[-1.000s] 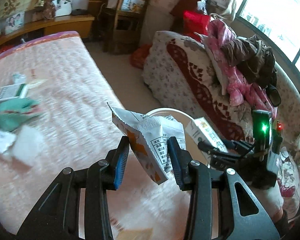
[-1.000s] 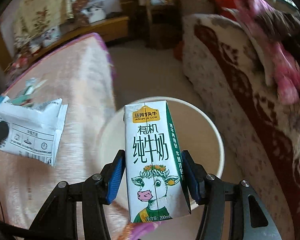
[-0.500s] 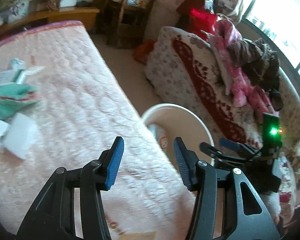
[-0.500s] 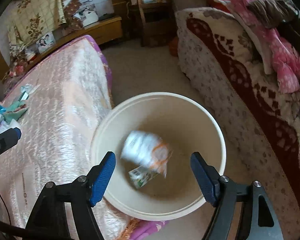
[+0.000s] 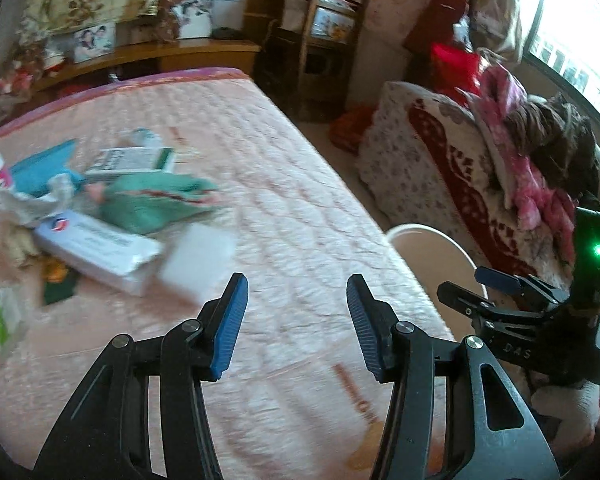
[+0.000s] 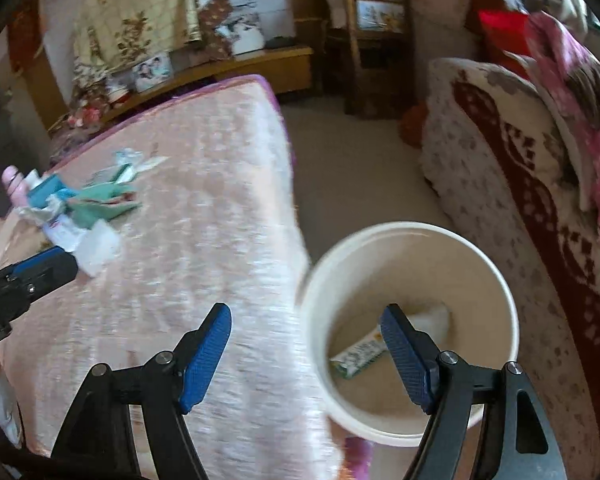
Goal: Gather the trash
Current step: 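Grasp the plastic bag with the left tool while the right tool grasps the white sponge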
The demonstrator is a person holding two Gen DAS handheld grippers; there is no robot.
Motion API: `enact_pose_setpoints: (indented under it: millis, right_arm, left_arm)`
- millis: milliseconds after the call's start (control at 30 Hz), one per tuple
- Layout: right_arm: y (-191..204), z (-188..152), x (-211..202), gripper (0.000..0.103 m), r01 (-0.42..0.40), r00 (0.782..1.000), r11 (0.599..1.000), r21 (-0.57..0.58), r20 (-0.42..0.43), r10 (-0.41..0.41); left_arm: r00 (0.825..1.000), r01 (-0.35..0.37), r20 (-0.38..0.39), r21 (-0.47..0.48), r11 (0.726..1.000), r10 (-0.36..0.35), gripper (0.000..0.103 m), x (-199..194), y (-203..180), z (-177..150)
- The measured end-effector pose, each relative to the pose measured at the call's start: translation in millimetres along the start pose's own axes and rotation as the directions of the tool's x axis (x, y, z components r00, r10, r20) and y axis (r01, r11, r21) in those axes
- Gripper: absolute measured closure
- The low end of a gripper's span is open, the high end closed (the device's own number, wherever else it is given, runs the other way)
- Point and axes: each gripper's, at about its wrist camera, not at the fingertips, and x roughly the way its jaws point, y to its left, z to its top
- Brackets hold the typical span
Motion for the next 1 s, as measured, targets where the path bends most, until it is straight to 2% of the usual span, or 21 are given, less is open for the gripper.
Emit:
enact_pose_setpoints:
  millis: [267,433,633,767,1000]
  right_arm:
    - [58,7,4,0.028,-0.069,0.997,0.996,-0.06,0.013,0.07]
    - [93,9,12,0.027,-0.125,0.992,0.987,-0.101,-0.009,0.125]
    - [144,10,26,0.027,-0.207,0.978,0.962,-0.18,-0.047,0.202]
    - [175,16,39,0.026,-0.255,0.967,0.942,-0.219,-0.069,0.246]
    - [199,33,70,0.025,-0.26,0.964,0.951,-0.165,-0.105,0.245]
  left_arm:
    - [0.996,-0.076,0.035,-0.044,0.996,0.077,0.053,-30,49,-9]
    - [0.993,-0.105,0.036,-0.079,0.991,0.109,0.053,-52,91,-20]
    - [0.983,-0.179,0.028,-0.113,0.977,0.183,0.053,-72,151,-37]
    - [0.98,-0.194,0.01,-0.174,0.965,0.198,0.053,-79,190,-46]
    - [0.98,-0.194,-0.007,-0.212,0.958,0.197,0.053,-79,232,-51]
